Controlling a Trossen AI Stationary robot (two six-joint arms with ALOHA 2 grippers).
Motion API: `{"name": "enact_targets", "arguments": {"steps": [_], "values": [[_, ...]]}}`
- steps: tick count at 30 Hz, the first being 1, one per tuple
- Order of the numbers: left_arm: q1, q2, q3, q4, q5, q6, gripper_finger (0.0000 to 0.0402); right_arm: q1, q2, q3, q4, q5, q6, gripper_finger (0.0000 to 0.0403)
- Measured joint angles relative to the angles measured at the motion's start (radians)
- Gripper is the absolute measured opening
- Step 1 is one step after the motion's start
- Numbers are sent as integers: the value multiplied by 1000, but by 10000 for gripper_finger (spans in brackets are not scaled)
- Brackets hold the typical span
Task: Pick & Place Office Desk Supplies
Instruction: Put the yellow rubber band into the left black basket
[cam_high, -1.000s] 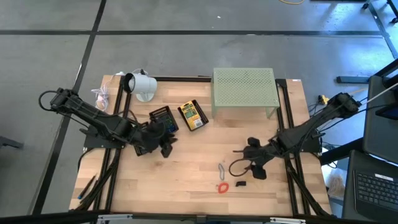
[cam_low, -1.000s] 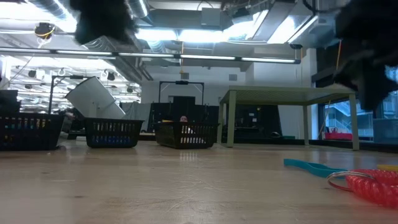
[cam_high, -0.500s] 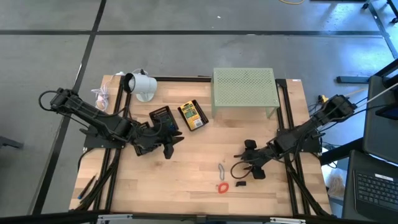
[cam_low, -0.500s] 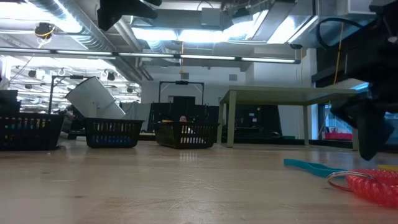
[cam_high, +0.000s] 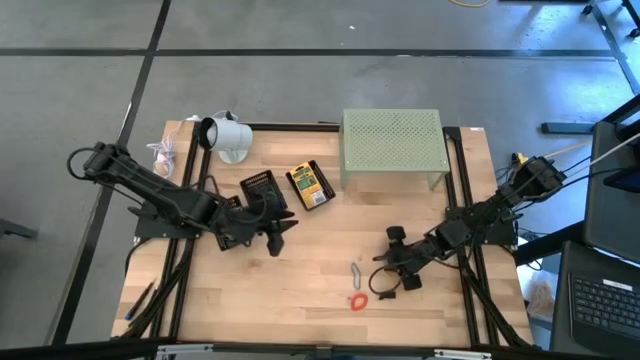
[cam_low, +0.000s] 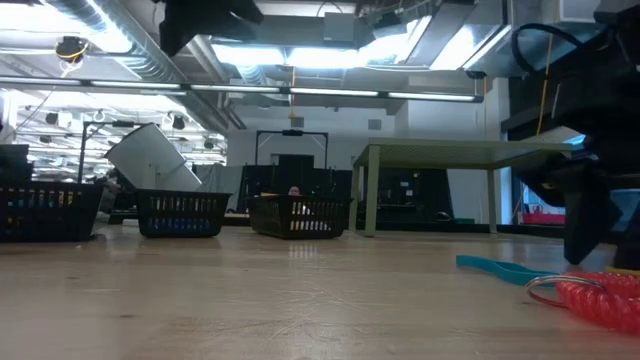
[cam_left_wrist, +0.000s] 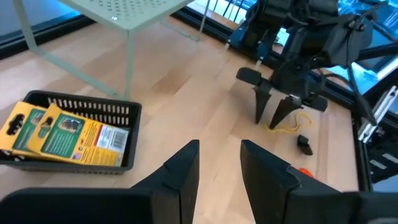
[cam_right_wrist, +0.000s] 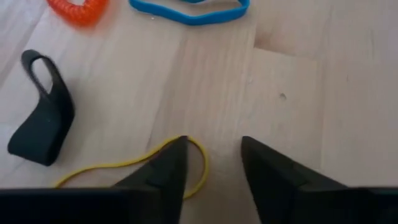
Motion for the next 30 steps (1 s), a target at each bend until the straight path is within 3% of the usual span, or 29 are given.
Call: {"name": "enact_targets", "arguments": {"steps": [9,20,30], "values": [[0,68,0,-1,13,3,108,7,1,-1,3,-38,-33,9],[6,82,0,20,1,3,105,16,-4,67,-49,-23,-114,3],[6,88,0,91,-32,71,106,16,-12,218,-167,203,-262,1]]}}
